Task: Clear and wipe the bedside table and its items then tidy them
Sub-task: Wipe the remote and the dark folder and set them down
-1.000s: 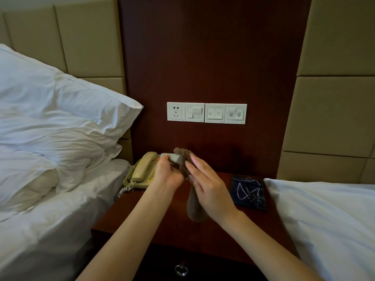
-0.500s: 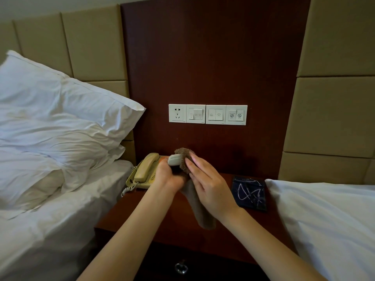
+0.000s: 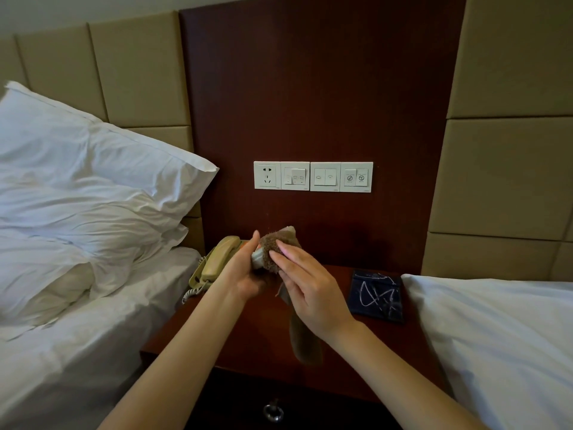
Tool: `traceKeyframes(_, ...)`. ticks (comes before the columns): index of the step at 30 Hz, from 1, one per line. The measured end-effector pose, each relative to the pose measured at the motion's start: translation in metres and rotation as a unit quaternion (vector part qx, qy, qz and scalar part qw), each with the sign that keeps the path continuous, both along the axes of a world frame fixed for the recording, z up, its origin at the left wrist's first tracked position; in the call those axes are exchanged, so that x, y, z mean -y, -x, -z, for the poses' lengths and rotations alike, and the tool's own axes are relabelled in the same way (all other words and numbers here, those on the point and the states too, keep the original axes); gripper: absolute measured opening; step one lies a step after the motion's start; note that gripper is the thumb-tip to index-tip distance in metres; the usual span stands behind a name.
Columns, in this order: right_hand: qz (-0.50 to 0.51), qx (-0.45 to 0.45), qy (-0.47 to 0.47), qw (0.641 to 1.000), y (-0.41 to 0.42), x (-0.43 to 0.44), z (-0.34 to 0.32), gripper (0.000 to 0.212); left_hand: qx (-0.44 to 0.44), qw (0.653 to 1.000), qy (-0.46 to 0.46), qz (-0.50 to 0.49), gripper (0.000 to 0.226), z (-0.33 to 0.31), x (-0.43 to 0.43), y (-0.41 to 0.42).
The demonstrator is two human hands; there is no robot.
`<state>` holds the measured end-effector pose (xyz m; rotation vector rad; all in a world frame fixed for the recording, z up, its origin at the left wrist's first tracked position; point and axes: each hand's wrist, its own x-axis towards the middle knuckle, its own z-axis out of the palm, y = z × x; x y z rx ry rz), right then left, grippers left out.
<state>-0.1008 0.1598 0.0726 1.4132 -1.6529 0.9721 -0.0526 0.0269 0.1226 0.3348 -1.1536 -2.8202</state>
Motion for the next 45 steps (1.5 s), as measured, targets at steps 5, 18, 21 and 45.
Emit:
traceKeyframes(5,0.000,-0.023,-0.020,1.000,-0.002,0.005,0.000,0.034,0.010,0.998,0.067,0.011,0.037,-0.001,0.004,-0.008)
traceKeyframes(18,0.112,0.063,0.030,0.991,0.037,-0.001,-0.020,0.041,0.042,0.997,0.053,0.026,0.035,0.017,-0.011,-0.018)
traceKeyframes(21,0.075,0.021,0.012,0.997,0.011,0.005,-0.013,0.037,0.014,0.999,0.029,0.006,0.031,0.015,-0.009,-0.013)
traceKeyframes(45,0.052,0.068,-0.020,0.996,0.016,0.002,-0.042,0.037,-0.017,0.914,0.400,0.061,0.055,0.018,-0.010,-0.027)
